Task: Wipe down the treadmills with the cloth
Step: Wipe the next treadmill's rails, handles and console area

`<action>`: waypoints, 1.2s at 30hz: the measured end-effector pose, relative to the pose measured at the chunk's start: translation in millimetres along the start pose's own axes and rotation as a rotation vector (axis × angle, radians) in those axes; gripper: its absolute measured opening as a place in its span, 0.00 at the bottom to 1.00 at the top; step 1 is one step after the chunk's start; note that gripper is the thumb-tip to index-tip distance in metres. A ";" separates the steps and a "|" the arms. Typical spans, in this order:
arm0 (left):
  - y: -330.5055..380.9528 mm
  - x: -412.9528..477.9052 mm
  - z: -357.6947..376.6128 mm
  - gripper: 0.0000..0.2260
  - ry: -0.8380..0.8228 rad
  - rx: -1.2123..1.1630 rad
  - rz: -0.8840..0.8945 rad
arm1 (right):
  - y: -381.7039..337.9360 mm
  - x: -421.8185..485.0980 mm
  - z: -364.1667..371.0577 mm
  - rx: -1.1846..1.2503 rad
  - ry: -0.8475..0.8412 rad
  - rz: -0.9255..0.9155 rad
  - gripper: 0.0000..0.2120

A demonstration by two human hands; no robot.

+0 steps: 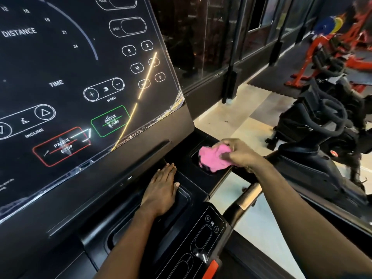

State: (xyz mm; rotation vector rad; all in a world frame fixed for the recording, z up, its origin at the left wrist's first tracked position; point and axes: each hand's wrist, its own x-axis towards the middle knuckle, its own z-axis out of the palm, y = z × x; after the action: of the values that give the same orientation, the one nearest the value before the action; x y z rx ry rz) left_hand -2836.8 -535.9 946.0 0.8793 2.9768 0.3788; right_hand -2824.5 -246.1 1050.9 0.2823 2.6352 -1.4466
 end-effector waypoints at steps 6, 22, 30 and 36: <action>-2.1 1.3 2.6 0.33 -0.029 0.022 0.002 | -12.6 -38.1 15.9 -0.015 0.453 -0.079 0.12; 0.6 0.6 -0.4 0.36 -0.006 0.011 0.037 | 41.5 -12.7 133.4 0.477 0.442 0.698 0.37; -2.4 0.8 2.1 0.33 -0.016 0.006 0.019 | 32.4 15.6 102.9 0.801 0.529 0.765 0.28; 1.7 0.3 0.2 0.32 -0.030 0.003 0.008 | 34.1 33.2 99.8 0.628 0.655 0.854 0.36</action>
State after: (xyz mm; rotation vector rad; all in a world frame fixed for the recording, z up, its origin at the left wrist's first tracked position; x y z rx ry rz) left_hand -2836.1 -534.3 946.3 0.8899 2.9481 0.3582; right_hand -2847.6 -309.0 962.9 1.9160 1.7844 -1.9251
